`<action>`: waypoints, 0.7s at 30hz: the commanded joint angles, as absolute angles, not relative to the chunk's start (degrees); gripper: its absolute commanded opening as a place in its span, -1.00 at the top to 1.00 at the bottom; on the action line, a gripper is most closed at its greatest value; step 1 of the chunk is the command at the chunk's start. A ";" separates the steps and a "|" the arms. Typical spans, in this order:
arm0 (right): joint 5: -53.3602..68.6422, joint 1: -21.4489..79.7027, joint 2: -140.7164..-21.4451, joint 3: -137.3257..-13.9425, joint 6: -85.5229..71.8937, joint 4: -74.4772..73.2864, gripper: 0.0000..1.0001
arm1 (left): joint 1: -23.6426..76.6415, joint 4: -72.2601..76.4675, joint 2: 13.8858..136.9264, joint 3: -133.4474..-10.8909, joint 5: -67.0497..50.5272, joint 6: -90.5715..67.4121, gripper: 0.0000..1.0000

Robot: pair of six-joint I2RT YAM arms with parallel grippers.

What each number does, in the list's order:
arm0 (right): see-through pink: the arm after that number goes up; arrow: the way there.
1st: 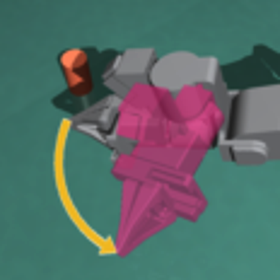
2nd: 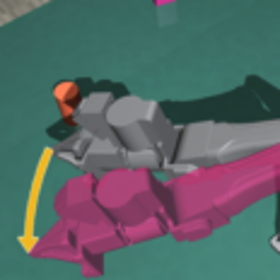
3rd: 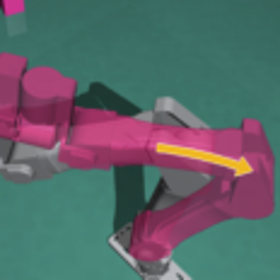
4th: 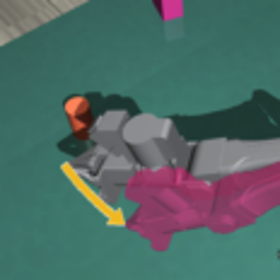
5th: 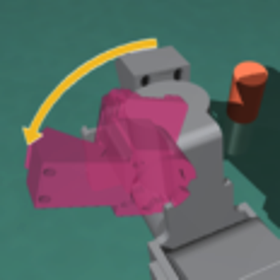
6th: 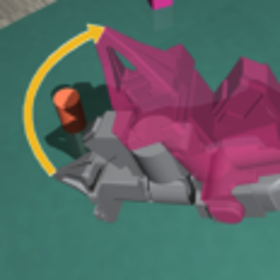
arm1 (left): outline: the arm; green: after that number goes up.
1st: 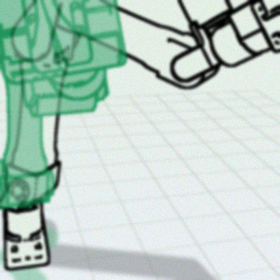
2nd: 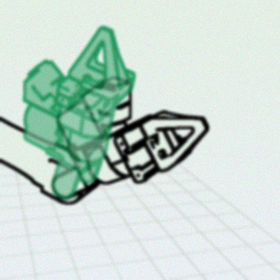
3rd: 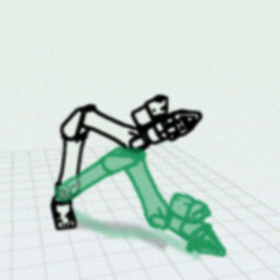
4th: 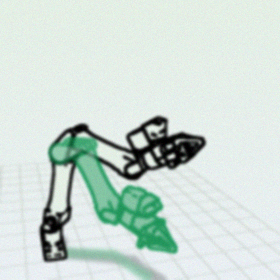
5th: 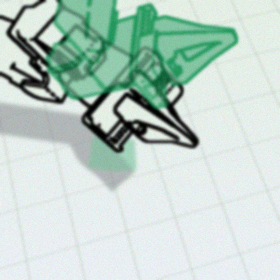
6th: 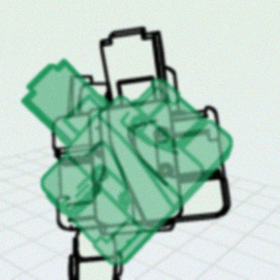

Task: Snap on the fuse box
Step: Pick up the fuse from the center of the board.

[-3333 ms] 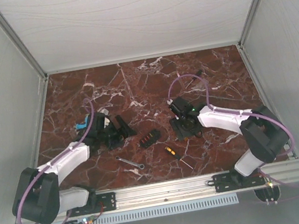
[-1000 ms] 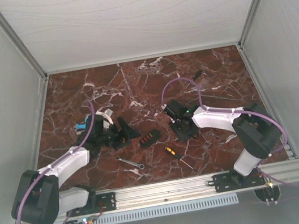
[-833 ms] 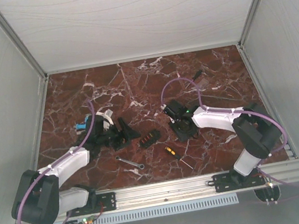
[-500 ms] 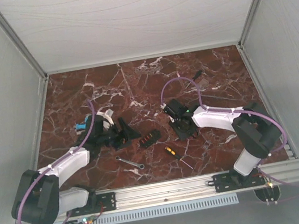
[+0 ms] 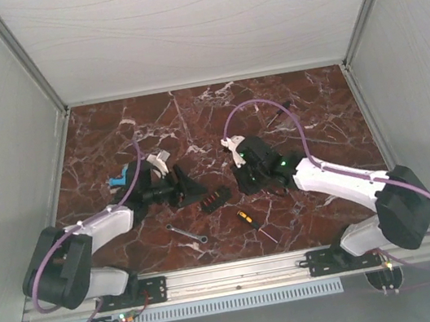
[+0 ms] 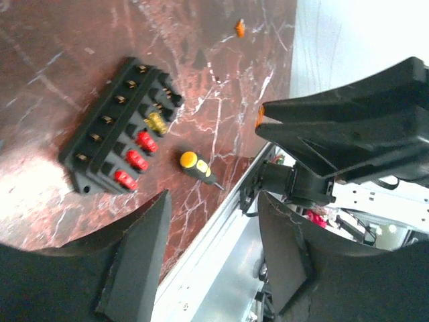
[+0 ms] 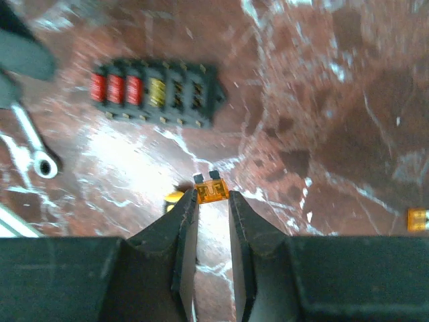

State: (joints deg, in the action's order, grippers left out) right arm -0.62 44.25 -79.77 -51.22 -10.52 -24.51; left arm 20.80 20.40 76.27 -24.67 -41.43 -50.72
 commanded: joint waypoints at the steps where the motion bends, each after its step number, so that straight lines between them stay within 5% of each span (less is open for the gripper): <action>1: 3.37 46.51 -76.17 -53.50 -8.09 -17.88 0.72 | 22.19 29.84 78.10 -29.61 -47.12 -53.49 -0.07; 11: 3.90 51.31 -73.88 -52.88 -7.12 -11.31 0.72 | 26.12 31.65 79.19 -31.93 -46.66 -53.97 0.09; 21: 2.80 51.77 -73.96 -52.83 -7.29 -10.44 0.73 | 28.42 33.33 81.19 -31.91 -46.99 -55.19 0.47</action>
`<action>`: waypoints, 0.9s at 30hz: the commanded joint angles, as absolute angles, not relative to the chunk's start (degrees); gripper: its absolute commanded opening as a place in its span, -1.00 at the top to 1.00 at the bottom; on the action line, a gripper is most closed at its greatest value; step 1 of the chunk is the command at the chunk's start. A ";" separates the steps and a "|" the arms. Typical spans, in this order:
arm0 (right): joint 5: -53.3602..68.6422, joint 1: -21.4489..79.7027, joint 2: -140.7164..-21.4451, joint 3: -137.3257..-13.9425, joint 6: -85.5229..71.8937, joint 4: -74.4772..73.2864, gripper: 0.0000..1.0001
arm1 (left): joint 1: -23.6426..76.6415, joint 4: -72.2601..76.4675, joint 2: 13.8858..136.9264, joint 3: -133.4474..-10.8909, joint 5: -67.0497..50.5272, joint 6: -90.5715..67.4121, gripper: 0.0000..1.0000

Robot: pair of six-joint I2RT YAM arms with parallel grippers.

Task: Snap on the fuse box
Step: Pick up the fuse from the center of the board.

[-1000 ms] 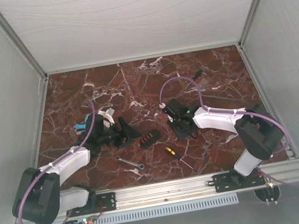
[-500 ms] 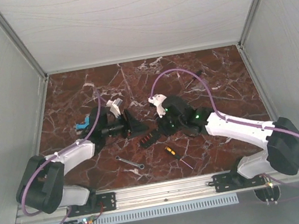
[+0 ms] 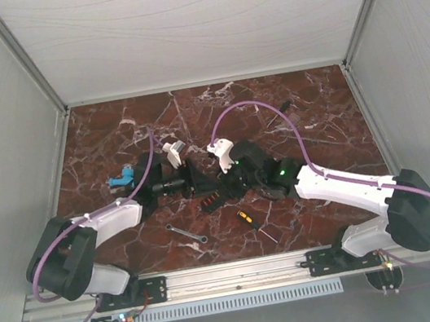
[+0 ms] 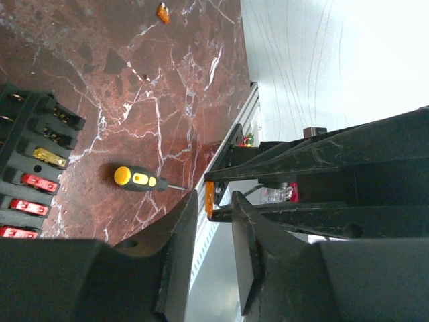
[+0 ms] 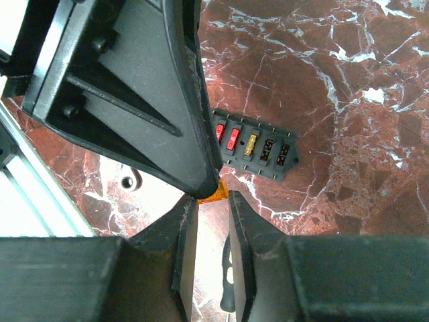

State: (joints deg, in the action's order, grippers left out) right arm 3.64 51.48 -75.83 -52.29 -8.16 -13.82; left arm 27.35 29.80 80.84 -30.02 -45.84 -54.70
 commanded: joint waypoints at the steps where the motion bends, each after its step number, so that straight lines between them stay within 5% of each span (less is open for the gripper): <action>1: 2.62 51.71 -73.98 -52.83 -7.29 -10.37 0.73 | 28.47 33.36 81.27 -31.84 -46.95 -55.27 0.50; 11: 1.62 51.70 -73.91 -52.54 -7.29 -9.22 0.73 | 28.56 33.66 81.29 -31.90 -47.19 -55.43 1.00; 17: 2.16 50.86 -72.27 -51.61 -9.76 -7.27 0.19 | 27.95 37.87 79.58 -30.16 -46.29 -57.49 1.00; 27: 20.89 39.71 -63.50 -38.92 -38.94 17.76 0.18 | 26.46 53.26 71.42 -23.28 -39.85 -64.57 1.00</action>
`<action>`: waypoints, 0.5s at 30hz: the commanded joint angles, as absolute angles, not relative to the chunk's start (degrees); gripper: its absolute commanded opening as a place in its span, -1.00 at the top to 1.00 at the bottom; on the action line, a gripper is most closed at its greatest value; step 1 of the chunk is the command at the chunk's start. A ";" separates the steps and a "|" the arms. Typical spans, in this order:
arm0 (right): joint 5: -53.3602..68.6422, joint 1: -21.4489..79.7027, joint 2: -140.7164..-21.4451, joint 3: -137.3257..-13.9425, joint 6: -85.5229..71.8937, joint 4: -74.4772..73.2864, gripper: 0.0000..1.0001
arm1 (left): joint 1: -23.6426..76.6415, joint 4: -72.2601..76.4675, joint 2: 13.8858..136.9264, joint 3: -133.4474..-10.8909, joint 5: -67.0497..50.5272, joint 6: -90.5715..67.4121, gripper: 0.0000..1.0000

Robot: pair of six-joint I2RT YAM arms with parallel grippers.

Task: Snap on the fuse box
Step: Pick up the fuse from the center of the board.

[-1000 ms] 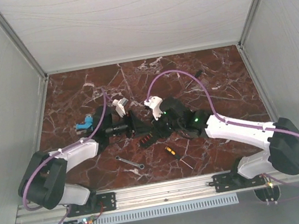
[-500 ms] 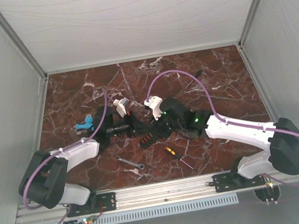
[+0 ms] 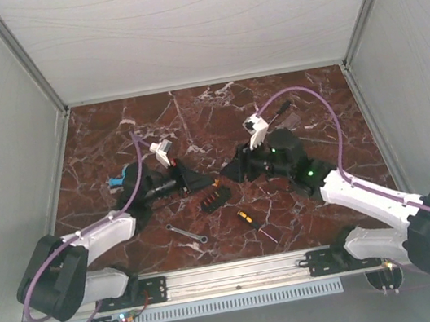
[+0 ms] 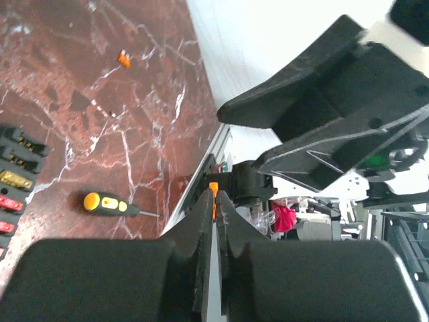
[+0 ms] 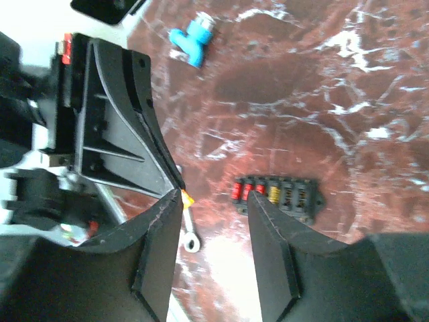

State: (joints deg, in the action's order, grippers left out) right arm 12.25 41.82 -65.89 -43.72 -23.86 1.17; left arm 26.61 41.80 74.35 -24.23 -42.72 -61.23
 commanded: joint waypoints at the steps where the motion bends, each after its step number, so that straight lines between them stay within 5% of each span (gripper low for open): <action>1: 22.60 39.07 -63.51 -37.44 -41.80 21.18 0.20 | 26.46 55.04 70.96 -22.76 -39.34 -65.34 1.00; 15: 30.67 38.41 -70.44 -32.11 -57.56 43.80 0.43 | 26.63 75.72 71.79 -16.80 -35.98 -76.04 1.00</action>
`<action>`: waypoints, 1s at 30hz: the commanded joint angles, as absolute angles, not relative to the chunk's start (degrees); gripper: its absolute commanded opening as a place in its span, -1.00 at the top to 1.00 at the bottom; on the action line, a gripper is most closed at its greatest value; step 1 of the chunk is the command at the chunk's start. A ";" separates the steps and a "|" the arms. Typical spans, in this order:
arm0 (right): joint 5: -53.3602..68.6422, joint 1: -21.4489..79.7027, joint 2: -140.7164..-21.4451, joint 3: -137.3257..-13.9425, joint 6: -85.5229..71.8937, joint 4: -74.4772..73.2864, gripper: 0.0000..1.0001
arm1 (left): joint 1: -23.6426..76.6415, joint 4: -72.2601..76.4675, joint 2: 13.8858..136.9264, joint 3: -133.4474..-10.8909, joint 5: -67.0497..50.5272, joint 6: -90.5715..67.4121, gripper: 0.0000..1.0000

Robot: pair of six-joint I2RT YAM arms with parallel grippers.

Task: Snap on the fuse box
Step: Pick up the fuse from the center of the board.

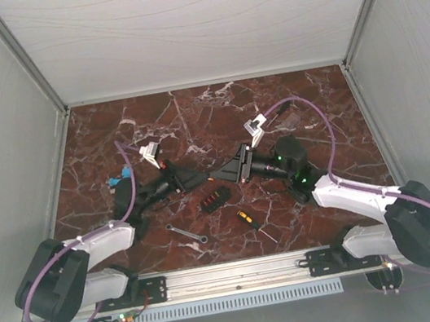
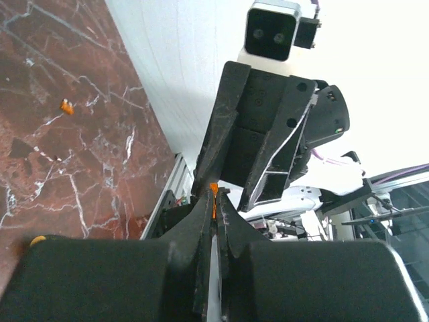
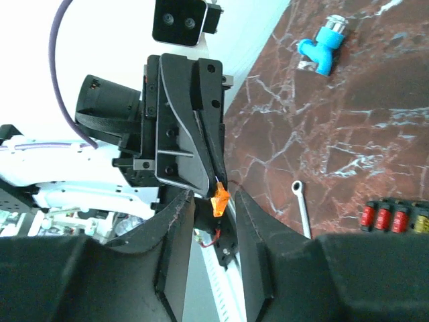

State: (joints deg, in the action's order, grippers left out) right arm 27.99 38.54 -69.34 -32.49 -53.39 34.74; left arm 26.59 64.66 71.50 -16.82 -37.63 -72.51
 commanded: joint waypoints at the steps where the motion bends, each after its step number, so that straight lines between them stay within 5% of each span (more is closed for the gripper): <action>1: 30.74 38.45 -70.65 -31.89 -58.02 44.44 0.46 | 26.71 76.23 71.99 -16.71 -35.90 -76.31 1.00; 11: 31.68 38.38 -72.35 -30.69 -59.64 49.54 0.97 | 27.05 78.58 72.66 -15.92 -35.65 -78.14 1.00; 15: 32.27 37.43 -71.83 -31.38 -57.52 46.17 1.00 | 26.63 78.38 73.13 -15.05 -36.18 -77.86 0.91; 20: 32.54 35.35 -70.28 -36.43 -48.46 28.76 1.00 | 23.58 69.52 71.70 -13.82 -37.95 -73.63 0.58; 30: 23.16 35.35 -75.02 -52.68 -26.30 -10.40 1.00 | 21.71 28.96 70.56 -23.17 -35.51 -50.61 0.12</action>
